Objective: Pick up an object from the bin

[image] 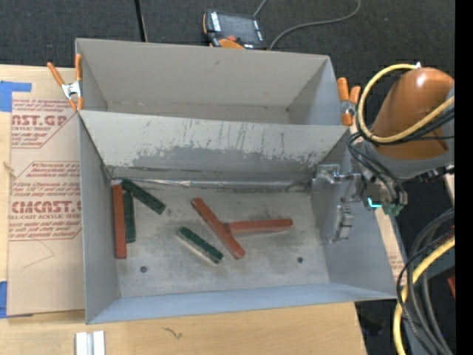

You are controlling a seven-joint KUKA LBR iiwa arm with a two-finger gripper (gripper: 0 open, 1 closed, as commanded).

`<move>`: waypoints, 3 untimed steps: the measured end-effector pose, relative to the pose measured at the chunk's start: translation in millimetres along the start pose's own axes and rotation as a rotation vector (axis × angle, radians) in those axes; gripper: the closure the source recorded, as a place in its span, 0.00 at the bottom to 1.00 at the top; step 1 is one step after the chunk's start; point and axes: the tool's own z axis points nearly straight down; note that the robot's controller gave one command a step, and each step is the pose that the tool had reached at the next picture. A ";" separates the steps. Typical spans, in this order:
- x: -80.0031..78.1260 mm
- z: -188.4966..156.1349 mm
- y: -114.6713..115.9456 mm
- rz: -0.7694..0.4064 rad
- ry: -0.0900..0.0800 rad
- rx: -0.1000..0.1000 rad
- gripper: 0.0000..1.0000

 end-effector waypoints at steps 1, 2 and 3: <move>-31.7 112.9 50.4 -0.355 -0.003 -0.001 0.00; -32.8 110.3 49.2 -0.354 -0.007 0.001 1.00; -27.3 -13.3 61.0 -0.259 -0.016 0.002 1.00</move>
Offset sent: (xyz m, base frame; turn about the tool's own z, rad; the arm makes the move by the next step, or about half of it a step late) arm 0.0319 0.0483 -0.1101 -0.3540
